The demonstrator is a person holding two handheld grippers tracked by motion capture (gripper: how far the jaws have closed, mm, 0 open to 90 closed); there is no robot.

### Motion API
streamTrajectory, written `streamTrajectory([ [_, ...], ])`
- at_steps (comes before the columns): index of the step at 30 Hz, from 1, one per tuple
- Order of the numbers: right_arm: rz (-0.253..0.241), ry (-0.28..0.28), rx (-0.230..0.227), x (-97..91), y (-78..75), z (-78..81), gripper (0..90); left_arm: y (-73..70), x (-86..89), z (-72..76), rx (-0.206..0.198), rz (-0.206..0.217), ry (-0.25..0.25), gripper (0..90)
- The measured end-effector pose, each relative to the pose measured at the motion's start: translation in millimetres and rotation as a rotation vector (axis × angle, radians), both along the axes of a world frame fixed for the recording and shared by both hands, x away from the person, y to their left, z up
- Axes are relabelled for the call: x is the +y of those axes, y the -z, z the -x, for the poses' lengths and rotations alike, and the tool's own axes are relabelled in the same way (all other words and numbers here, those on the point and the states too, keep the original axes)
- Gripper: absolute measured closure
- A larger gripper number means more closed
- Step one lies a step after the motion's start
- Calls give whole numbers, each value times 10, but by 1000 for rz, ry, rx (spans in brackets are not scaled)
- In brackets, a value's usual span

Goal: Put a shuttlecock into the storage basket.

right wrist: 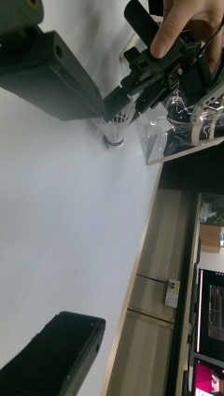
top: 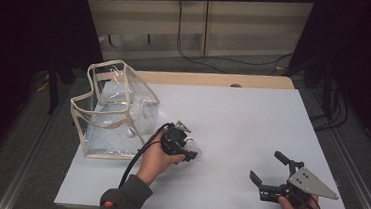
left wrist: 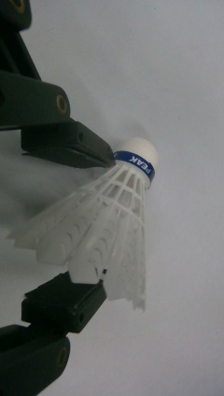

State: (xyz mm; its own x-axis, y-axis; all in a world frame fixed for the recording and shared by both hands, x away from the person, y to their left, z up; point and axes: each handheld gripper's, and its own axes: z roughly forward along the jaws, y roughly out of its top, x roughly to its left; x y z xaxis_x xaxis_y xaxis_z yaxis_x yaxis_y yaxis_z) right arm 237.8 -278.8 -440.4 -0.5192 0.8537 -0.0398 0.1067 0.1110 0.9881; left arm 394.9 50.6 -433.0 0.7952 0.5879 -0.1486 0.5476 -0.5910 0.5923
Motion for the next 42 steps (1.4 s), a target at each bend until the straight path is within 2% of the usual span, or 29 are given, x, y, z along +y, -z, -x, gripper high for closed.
streamTrajectory([
  [7, 0, 0, 0, 2, -1, 2, 13, -10, 9, -17, -31, 12, -31, 480],
  [10, -2, -1, 0, 1, -1, 2, 13, -12, 14, -20, -46, 19, -43, 537],
  [20, 0, 0, 1, 3, -2, -1, 13, -10, 58, -44, -59, 25, -82, 748],
  [22, 0, -3, -1, 6, -2, -5, 13, -13, 67, -40, -61, 43, -102, 798],
  [24, -1, -5, -1, 9, -2, -7, 13, -15, 74, -41, -49, 64, -113, 848],
  [27, -4, -3, -2, 12, -3, -8, 13, -23, 78, -38, -36, 60, -107, 878],
  [34, 3, -2, -4, 3, 0, -11, 13, -57, 88, -33, 14, 85, -116, 887],
  [38, -1, -1, 1, 0, -1, -8, 13, -80, 114, -31, 40, 96, -99, 887],
  [42, 3, -3, -4, 14, 0, -9, 13, -120, 131, -20, 49, 99, -94, 886],
])
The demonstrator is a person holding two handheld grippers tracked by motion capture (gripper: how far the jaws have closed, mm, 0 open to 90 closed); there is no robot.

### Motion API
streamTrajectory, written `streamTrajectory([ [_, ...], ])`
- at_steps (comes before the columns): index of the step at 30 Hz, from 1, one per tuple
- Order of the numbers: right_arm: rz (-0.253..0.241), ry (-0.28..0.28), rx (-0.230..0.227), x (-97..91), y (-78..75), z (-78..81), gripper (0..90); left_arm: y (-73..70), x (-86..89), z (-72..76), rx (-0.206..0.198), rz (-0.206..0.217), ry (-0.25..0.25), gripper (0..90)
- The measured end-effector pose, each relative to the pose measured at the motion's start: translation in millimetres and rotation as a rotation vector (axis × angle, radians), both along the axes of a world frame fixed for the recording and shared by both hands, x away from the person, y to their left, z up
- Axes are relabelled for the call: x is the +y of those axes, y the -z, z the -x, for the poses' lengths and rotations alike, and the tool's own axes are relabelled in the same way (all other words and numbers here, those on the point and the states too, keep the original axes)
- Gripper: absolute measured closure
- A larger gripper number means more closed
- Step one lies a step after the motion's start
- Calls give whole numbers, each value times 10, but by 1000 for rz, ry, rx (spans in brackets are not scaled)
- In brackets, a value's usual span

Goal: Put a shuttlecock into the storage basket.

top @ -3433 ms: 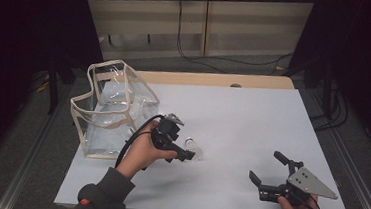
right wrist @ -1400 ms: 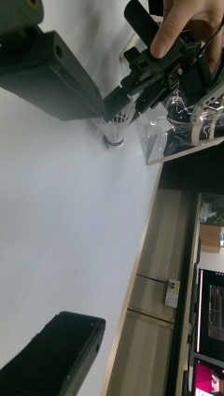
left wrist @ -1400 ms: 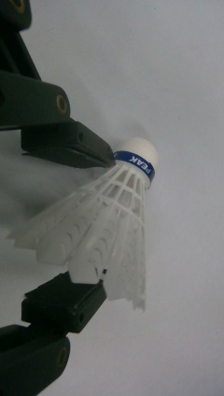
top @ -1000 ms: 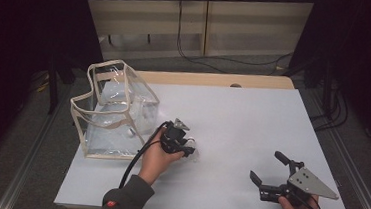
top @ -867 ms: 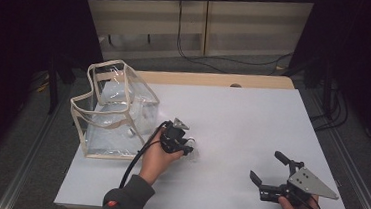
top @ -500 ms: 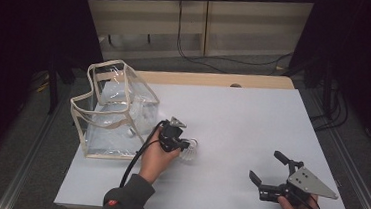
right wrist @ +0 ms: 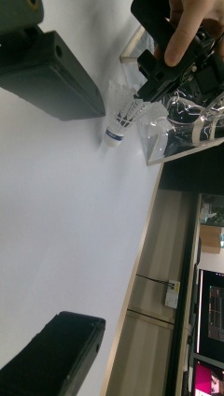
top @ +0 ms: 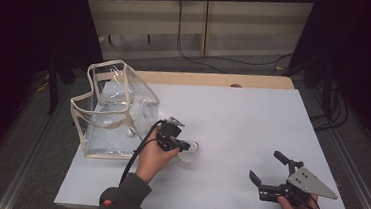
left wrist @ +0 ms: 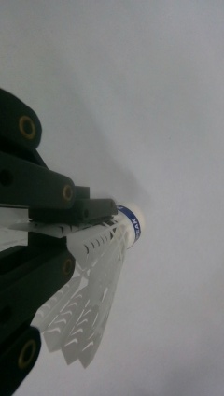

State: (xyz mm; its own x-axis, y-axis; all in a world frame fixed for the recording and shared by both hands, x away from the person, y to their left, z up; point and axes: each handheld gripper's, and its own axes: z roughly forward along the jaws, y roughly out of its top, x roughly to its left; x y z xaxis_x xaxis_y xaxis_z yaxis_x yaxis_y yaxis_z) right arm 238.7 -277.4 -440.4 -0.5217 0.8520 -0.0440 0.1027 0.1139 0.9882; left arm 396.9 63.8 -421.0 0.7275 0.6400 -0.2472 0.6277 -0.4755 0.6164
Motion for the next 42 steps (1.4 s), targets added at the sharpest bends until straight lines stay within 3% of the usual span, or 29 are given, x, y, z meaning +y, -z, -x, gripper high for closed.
streamTrajectory([
  [9, 0, 1, -2, -5, 0, -2, 13, -100, 37, 31, 43, 19, 19, 886],
  [28, -2, 3, 5, -6, 4, 0, 13, -288, 55, 54, 70, 9, 64, 887],
  [42, -5, 9, 7, -26, 2, 5, 13, -424, 66, 43, 111, 22, 88, 887],
])
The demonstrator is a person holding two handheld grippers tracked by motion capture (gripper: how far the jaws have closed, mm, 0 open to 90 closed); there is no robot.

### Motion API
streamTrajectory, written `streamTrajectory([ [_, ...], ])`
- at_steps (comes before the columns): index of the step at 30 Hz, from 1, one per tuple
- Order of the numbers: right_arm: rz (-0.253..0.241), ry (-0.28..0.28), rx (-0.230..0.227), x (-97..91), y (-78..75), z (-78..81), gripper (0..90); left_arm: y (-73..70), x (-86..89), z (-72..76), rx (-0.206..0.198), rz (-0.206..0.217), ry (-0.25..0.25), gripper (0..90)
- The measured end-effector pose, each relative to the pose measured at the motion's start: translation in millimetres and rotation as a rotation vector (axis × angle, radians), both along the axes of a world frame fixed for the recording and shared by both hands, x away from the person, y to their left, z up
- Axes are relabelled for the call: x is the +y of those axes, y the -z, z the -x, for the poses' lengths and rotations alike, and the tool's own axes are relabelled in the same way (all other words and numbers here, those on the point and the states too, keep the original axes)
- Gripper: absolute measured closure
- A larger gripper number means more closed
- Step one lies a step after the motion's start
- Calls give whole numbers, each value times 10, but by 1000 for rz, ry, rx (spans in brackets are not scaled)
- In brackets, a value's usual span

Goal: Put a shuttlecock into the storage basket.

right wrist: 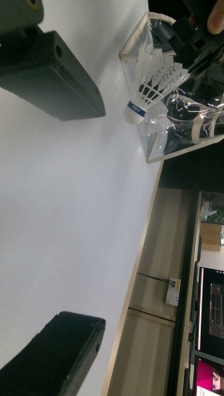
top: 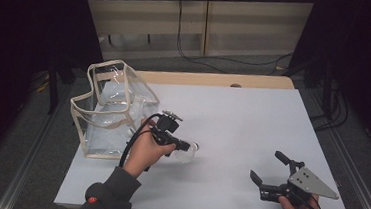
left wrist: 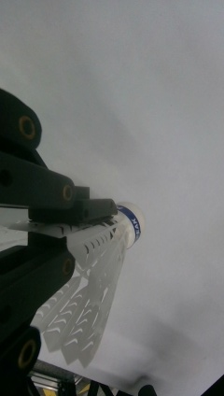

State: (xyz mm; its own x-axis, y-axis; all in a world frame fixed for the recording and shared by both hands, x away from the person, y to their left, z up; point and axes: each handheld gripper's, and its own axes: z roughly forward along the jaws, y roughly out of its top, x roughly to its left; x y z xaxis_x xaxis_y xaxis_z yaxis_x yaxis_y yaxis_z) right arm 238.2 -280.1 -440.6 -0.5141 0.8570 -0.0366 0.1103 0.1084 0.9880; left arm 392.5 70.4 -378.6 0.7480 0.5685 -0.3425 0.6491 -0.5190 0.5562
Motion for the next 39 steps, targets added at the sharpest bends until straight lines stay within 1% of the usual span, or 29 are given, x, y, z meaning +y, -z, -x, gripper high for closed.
streamTrajectory([
  [3, -2, 0, 0, 2, -1, 0, 13, -34, -3, -1, -11, -1, 3, 887],
  [5, -1, 0, -1, 10, -1, -5, 13, -46, 1, 6, -11, 6, 7, 888],
  [8, 4, -3, -3, 20, 3, -14, 13, -50, 10, 10, -7, -2, 11, 888],
  [12, 4, -4, -1, 14, 3, -9, 13, -52, 26, -1, -5, -3, 6, 888],
  [13, -4, -3, -1, 12, 0, -8, 13, -53, 27, -2, -2, -3, 7, 888],
  [17, 5, -3, -4, 16, 1, -10, 13, -60, 27, 3, 4, 1, 10, 888],
  [21, 5, -5, -3, 17, 2, -8, 13, -65, 28, 3, 8, 0, 10, 888],
  [24, 1, -3, -2, 9, 2, -9, 13, -69, 24, 0, 13, -6, 20, 888],
  [27, 7, -3, -2, 8, 4, -3, 13, -78, 9, 5, 18, 0, 16, 888],
  [31, 3, 4, -3, 0, 2, 6, 13, -96, 6, -1, 20, -10, 30, 888],
  [33, 4, 4, -4, -4, 1, 8, 13, -105, 4, 2, 18, -11, 28, 889],
  [39, 8, -2, -4, 12, -1, 3, 13, -120, 16, 10, 32, -10, 30, 890],
])
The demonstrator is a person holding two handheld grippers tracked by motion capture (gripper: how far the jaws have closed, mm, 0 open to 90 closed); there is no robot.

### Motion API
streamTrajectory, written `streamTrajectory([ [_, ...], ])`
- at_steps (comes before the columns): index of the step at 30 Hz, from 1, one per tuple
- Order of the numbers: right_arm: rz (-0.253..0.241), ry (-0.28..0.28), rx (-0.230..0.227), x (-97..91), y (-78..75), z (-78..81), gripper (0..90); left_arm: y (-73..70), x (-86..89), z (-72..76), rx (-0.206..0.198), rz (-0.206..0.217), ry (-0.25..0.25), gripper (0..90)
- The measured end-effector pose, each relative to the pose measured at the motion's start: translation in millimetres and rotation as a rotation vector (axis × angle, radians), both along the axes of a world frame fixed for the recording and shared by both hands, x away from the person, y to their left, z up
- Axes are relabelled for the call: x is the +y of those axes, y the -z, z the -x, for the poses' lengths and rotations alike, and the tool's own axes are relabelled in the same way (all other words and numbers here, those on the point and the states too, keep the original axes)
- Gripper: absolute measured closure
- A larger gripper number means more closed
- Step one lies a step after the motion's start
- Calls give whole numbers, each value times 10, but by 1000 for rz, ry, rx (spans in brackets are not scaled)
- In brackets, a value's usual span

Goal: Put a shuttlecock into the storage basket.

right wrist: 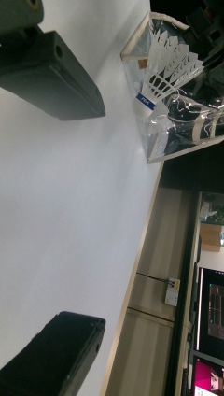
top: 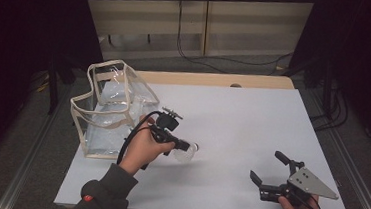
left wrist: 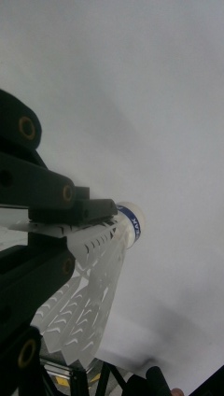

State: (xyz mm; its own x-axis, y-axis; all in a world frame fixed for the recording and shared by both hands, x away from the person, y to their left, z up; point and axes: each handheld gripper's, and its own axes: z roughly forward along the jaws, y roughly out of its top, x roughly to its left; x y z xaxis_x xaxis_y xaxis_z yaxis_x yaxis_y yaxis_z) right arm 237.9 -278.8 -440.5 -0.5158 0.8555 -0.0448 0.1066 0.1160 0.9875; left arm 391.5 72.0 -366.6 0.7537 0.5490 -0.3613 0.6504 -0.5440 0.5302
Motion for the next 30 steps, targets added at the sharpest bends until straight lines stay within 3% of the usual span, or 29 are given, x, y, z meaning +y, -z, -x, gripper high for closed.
streamTrajectory([
  [30, -3, -6, -2, 16, -2, -17, 13, -72, 56, -9, 32, -3, -11, 890],
])
